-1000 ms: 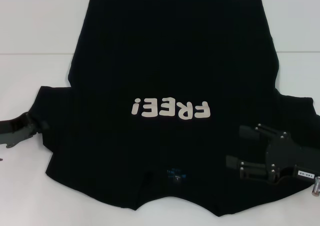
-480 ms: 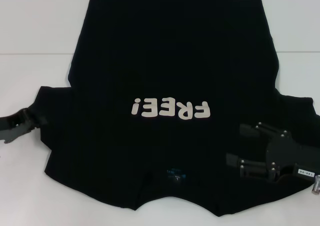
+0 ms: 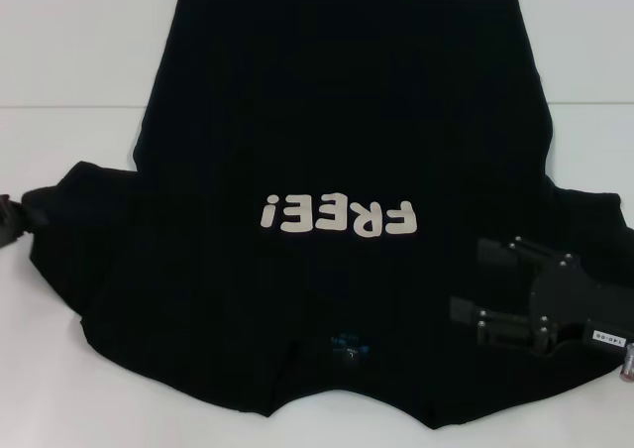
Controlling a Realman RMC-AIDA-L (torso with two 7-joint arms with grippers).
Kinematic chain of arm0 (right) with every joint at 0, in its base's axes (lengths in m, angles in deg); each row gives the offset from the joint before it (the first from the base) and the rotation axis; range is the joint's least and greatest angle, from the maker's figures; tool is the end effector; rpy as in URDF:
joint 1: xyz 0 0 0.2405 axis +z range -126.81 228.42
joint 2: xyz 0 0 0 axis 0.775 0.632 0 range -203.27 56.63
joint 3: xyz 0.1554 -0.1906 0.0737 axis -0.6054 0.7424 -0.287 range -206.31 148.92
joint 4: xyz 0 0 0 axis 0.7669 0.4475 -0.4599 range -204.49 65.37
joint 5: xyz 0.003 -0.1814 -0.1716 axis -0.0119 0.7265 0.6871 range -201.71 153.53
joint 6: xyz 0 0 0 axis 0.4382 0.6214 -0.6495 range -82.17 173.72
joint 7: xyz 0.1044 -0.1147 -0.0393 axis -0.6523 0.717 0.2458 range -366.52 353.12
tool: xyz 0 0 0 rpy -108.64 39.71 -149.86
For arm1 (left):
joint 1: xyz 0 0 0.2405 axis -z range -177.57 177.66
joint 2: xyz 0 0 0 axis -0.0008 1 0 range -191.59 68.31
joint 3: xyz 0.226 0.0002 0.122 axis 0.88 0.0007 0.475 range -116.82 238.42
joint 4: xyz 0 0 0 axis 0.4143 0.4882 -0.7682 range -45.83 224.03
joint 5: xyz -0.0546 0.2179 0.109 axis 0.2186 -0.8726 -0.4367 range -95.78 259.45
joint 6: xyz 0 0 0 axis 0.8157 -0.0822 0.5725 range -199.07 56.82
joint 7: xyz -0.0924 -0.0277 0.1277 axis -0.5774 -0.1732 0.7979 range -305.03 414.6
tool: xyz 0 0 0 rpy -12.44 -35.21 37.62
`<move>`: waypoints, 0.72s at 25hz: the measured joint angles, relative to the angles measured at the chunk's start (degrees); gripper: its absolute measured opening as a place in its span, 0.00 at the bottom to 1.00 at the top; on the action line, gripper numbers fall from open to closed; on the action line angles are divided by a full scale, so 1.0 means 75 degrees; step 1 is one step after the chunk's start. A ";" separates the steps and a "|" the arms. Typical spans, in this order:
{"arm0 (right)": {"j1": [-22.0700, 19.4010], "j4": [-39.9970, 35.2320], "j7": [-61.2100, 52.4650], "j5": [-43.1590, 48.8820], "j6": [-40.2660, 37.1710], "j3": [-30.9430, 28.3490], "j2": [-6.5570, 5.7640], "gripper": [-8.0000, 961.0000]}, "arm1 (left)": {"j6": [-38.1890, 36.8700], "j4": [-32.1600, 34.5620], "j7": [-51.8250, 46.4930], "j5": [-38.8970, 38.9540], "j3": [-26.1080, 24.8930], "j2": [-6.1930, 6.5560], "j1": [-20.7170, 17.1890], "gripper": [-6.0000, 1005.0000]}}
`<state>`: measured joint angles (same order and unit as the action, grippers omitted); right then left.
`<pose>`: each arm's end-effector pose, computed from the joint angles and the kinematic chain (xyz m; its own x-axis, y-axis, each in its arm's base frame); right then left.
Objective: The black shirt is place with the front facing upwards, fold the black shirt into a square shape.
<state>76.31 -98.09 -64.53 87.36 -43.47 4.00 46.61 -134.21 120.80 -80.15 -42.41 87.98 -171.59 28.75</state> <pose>0.3156 0.3306 -0.0314 0.7869 -0.1800 -0.5902 -0.4067 -0.8706 -0.2767 -0.4107 0.3971 0.0787 -0.0808 0.6915 0.7179 0.9906 0.1354 -0.0189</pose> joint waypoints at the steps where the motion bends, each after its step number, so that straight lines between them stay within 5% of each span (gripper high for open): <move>1: -0.0001 0.0000 0.0000 -0.0007 -0.0003 0.0000 -0.0002 0.91 | 0.0004 0.0055 0.0003 0.0000 -0.0031 0.0006 -0.0001 0.04; 18: -0.0021 0.0043 0.0000 -0.0017 -0.0042 0.0000 0.0005 0.91 | -0.0527 0.0393 -0.0022 0.0003 -0.0056 0.0101 0.0403 0.04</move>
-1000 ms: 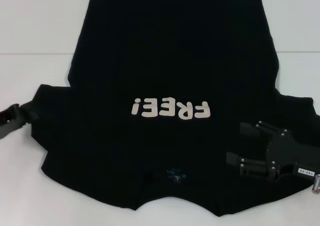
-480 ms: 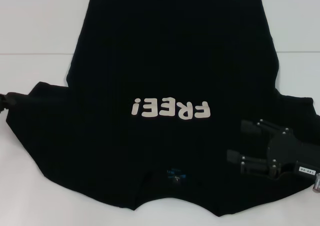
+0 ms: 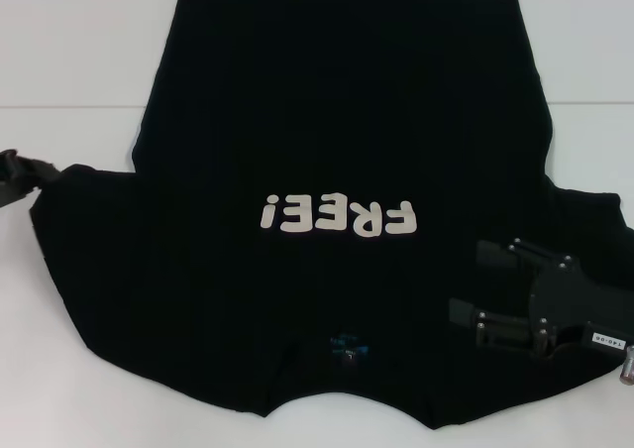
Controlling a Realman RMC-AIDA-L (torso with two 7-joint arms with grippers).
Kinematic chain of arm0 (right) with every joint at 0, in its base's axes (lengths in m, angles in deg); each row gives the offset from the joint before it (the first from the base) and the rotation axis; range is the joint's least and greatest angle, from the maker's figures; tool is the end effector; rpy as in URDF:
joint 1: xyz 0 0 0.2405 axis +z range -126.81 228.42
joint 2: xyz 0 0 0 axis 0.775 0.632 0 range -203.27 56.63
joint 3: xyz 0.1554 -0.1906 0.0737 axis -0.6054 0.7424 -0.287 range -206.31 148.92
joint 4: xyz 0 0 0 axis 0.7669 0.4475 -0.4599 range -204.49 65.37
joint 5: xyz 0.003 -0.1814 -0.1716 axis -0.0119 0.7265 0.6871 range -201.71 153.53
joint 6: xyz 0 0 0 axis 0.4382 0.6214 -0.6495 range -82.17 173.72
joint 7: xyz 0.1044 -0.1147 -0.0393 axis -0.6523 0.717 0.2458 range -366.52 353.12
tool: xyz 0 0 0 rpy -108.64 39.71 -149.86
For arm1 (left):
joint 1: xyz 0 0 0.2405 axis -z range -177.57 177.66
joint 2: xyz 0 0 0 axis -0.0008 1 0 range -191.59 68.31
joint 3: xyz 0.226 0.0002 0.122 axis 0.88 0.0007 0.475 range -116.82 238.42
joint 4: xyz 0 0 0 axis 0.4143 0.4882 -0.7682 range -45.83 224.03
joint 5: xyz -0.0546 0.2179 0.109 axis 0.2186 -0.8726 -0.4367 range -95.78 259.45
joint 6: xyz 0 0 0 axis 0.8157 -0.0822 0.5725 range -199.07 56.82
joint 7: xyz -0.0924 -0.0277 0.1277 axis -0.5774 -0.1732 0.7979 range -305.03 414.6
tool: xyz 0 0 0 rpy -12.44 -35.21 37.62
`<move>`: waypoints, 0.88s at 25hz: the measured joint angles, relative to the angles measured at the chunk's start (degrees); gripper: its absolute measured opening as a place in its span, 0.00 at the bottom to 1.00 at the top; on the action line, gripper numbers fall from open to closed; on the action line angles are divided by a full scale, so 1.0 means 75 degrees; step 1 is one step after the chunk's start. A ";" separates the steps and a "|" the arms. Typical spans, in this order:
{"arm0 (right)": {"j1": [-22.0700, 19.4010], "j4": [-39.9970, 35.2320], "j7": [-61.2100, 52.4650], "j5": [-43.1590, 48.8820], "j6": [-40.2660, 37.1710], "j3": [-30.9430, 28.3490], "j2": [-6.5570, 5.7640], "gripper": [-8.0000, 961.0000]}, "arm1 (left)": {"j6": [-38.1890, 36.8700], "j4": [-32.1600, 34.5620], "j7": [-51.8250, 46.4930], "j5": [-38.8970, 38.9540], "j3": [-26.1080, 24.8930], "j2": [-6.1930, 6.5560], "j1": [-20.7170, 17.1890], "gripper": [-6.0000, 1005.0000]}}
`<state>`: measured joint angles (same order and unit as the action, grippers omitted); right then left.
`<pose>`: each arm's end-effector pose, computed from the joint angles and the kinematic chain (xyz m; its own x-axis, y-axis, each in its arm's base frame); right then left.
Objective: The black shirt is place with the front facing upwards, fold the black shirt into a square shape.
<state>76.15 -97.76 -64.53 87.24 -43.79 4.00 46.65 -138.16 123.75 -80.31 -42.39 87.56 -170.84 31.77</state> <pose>0.3156 0.3285 -0.0326 0.7811 -0.1844 -0.5965 -0.4110 -0.8711 -0.2689 -0.3793 0.4202 0.0964 -0.0058 0.6986 0.7155 0.9993 0.0314 -0.0225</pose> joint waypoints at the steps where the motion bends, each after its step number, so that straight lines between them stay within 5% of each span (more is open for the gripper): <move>1: -0.0002 0.0000 0.0000 0.0000 -0.0001 -0.0001 0.0000 0.91 | -0.0118 0.0018 -0.0021 0.0001 0.0004 -0.0010 0.0048 0.04; 8: -0.0014 0.0000 0.0000 0.0004 -0.0002 0.0000 0.0010 0.91 | -0.0824 0.0276 -0.0061 0.0027 0.0038 -0.0290 0.0399 0.04; 17: -0.0028 0.0008 0.0000 0.0004 -0.0002 0.0010 0.0011 0.90 | -0.0704 0.0267 0.0049 0.0022 0.0363 -0.0963 0.0760 0.04; 22: -0.0029 0.0011 0.0000 0.0004 -0.0007 0.0004 0.0012 0.90 | -0.0438 0.0179 0.0116 0.0025 0.0431 -0.1106 0.0747 0.05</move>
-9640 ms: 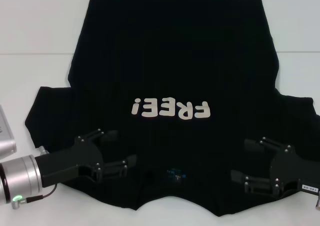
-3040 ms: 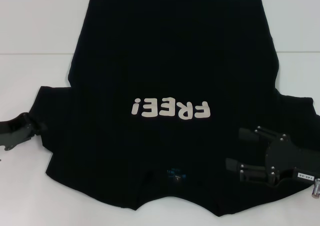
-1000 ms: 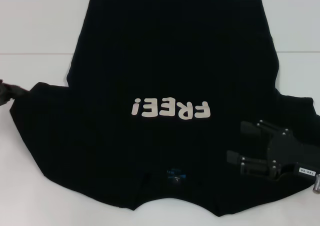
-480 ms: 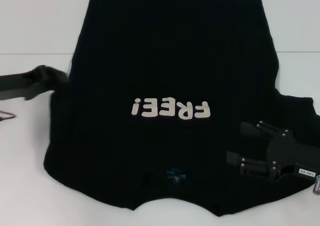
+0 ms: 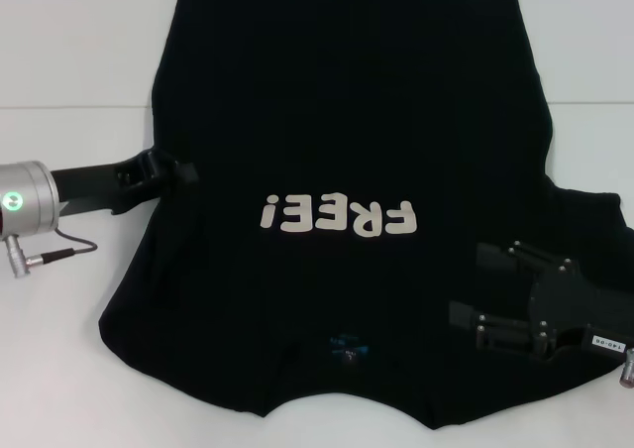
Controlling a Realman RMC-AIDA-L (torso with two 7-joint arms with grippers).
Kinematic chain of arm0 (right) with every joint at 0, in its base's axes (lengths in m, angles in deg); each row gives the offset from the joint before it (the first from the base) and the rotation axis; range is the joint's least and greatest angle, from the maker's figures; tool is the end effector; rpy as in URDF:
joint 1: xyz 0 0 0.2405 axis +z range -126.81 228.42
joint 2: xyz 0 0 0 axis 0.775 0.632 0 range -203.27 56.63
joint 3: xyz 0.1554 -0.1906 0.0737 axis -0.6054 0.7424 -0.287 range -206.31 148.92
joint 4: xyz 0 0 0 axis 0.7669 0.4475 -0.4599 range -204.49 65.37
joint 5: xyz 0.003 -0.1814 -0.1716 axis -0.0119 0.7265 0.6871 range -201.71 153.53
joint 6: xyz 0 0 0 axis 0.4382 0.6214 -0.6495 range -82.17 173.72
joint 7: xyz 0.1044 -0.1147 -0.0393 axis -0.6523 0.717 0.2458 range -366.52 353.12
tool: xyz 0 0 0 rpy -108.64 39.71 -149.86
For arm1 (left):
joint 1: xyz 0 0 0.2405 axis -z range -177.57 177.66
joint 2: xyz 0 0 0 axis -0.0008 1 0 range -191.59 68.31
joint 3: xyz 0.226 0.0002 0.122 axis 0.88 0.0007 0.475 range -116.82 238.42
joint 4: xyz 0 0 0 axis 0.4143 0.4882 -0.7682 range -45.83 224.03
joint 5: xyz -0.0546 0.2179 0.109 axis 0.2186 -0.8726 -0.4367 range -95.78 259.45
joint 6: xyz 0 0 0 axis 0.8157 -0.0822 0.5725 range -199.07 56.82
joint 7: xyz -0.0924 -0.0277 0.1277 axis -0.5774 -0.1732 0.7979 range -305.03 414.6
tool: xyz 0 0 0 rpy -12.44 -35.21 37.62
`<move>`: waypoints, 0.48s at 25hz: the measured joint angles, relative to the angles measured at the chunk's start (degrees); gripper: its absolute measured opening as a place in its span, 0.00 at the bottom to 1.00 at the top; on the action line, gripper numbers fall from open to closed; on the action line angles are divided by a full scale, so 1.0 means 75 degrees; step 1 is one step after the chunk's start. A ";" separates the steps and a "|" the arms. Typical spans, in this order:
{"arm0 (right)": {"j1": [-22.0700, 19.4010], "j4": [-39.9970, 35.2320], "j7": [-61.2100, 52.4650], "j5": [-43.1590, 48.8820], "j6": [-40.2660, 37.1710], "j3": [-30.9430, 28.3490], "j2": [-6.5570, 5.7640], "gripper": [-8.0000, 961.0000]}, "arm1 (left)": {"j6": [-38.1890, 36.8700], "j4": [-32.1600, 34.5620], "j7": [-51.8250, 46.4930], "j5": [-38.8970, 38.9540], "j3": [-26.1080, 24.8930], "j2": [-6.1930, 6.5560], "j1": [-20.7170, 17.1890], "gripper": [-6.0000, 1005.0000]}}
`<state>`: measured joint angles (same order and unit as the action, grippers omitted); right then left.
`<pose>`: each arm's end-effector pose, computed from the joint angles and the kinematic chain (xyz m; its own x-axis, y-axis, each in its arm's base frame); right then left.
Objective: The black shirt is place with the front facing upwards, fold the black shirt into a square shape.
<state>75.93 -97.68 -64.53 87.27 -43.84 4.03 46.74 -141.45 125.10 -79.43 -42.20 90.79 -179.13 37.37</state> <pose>0.3164 0.3267 -0.0337 0.7790 -0.1889 -0.5978 -0.4148 -0.8703 -0.2656 -0.3025 0.4360 0.0149 0.0579 0.7923 0.6074 0.9876 -0.1343 0.0811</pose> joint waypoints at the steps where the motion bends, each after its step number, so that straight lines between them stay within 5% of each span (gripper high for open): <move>1: 0.0000 0.0000 0.0001 0.0000 -0.0001 0.0000 0.0000 0.90 | 0.0027 -0.0010 0.0001 0.0000 0.0002 -0.0019 -0.0010 0.05; 10: 0.0024 0.0000 0.0000 0.0000 -0.0005 -0.0005 0.0000 0.90 | 0.0402 -0.0879 0.0205 0.0538 -0.0077 -0.0106 -0.0029 0.06; 12: 0.0024 0.0000 0.0000 -0.0001 -0.0006 -0.0005 0.0000 0.90 | 0.0405 -0.1055 0.0313 0.0777 -0.0077 -0.0120 -0.0058 0.14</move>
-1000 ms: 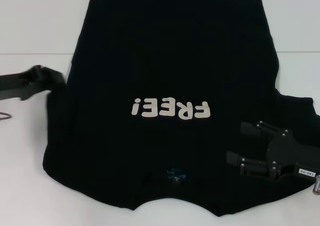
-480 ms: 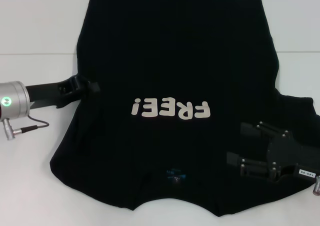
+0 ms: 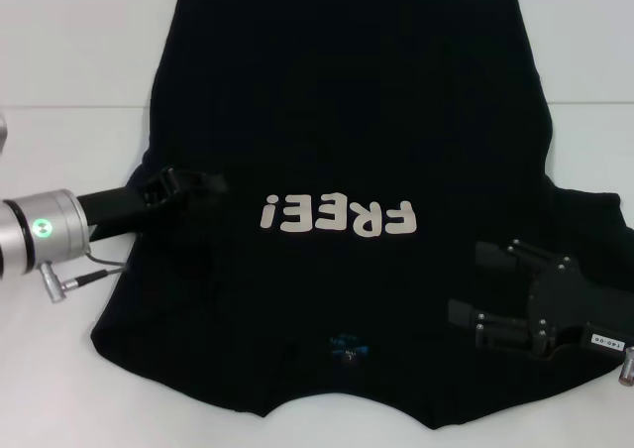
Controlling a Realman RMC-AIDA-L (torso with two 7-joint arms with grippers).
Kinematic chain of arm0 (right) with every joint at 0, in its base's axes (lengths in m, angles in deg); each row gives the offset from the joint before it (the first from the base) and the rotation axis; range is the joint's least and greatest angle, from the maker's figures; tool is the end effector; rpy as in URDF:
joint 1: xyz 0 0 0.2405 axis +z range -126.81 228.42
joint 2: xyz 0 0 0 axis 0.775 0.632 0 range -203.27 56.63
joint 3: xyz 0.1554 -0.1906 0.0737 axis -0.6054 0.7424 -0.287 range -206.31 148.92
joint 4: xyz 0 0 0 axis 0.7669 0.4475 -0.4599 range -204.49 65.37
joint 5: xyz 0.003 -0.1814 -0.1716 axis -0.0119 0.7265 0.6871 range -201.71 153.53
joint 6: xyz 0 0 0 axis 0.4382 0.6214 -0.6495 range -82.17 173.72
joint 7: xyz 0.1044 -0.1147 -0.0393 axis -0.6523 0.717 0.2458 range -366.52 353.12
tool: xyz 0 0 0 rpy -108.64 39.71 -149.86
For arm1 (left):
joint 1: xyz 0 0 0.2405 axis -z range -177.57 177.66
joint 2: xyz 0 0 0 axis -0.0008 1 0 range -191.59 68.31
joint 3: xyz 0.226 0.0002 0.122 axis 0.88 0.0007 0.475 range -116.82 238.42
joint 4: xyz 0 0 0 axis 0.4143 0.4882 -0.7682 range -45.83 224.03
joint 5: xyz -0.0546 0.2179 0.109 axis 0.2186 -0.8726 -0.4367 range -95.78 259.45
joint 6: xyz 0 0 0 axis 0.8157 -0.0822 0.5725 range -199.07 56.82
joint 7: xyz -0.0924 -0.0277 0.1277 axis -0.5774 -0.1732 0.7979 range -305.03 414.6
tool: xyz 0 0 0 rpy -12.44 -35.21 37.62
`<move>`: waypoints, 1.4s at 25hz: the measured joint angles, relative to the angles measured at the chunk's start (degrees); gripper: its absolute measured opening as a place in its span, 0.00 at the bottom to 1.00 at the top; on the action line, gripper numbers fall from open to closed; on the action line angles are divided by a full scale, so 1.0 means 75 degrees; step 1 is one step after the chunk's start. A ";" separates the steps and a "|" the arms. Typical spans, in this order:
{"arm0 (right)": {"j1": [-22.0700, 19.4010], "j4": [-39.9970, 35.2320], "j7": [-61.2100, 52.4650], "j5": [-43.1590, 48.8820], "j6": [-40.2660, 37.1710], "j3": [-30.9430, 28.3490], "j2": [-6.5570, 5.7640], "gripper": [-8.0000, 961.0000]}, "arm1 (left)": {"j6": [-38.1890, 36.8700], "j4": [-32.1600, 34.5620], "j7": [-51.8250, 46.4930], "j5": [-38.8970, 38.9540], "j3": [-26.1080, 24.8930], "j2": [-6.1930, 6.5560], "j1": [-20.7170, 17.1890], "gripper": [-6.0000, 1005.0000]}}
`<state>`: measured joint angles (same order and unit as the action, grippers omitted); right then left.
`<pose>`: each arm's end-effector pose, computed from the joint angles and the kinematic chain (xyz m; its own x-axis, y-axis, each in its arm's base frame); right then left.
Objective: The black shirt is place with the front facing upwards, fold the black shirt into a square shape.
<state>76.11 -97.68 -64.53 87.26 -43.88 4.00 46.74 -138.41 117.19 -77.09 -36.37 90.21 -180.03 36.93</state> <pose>0.3153 0.3277 -0.0336 0.7792 -0.1861 -0.5985 -0.4121 -0.8716 -0.2655 -0.3080 0.4251 -0.0189 -0.0717 0.7890 0.6102 0.9771 -0.0673 0.2018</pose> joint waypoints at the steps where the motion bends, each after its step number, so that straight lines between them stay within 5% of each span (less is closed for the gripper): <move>1: 0.0000 0.0001 0.0000 -0.0002 0.0000 0.0000 0.0000 0.90 | -0.0005 -0.0112 0.0043 0.0124 0.0000 -0.0003 -0.0020 0.18; 8: -0.0009 0.0000 0.0000 -0.0031 0.0000 0.0001 0.0000 0.90 | 0.0001 -0.0389 0.0176 0.0407 -0.0005 -0.0040 -0.0212 0.47; 17: -0.0021 0.0000 0.0000 -0.0048 0.0000 0.0000 0.0000 0.90 | -0.0056 -0.0304 -0.0879 0.0537 -0.0425 0.0367 -0.0927 0.65; 23: -0.0023 -0.0001 0.0000 -0.0048 0.0001 0.0000 0.0000 0.89 | 0.0426 -0.0318 -0.0983 0.0525 -0.0635 0.0366 -0.0993 0.87; 35: -0.0034 0.0000 -0.0004 -0.0046 0.0001 0.0000 0.0000 0.89 | 0.1115 -0.0378 -0.0959 0.0443 -0.0596 0.0305 -0.0893 0.87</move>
<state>75.86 -97.68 -64.56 86.92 -43.87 4.00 46.74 -130.05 114.35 -84.28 -33.04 85.74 -177.74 30.23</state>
